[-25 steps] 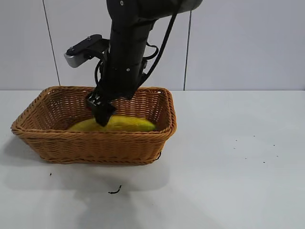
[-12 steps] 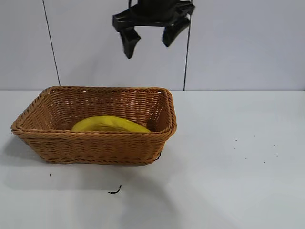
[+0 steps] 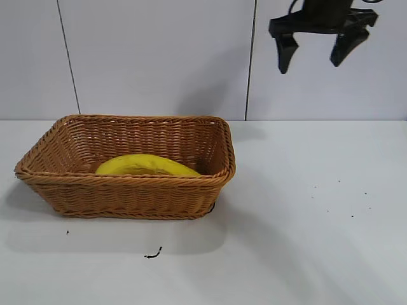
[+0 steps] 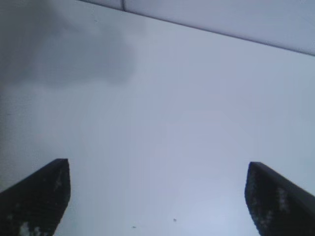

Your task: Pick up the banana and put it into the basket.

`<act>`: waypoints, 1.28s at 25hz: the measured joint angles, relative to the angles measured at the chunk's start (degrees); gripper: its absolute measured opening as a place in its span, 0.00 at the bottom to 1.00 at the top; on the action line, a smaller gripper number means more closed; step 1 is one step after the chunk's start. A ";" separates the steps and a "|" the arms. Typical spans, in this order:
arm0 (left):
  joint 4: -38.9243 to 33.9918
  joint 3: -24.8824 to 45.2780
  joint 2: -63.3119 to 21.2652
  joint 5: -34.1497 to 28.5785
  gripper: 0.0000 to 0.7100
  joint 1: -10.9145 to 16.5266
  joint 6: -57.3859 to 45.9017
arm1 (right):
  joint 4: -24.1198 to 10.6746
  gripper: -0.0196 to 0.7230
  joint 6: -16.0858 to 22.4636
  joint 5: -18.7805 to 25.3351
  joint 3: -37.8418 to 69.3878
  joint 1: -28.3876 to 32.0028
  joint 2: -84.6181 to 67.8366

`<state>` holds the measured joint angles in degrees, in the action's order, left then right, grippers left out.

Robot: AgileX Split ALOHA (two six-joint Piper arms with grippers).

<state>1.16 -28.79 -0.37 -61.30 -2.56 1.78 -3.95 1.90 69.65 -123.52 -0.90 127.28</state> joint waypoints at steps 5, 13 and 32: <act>0.00 0.00 0.00 0.00 0.89 0.00 0.00 | 5.03 0.91 -1.32 0.26 0.00 0.52 0.00; 0.00 0.00 0.00 0.00 0.89 0.00 0.00 | 7.83 0.91 -2.59 0.11 13.27 0.52 -7.18; 0.00 0.00 0.00 0.00 0.89 0.00 0.00 | 10.11 0.91 -4.29 -4.39 82.19 0.52 -59.02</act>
<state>1.16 -28.79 -0.37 -61.30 -2.56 1.78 6.16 -2.40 65.26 -41.33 -0.38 68.26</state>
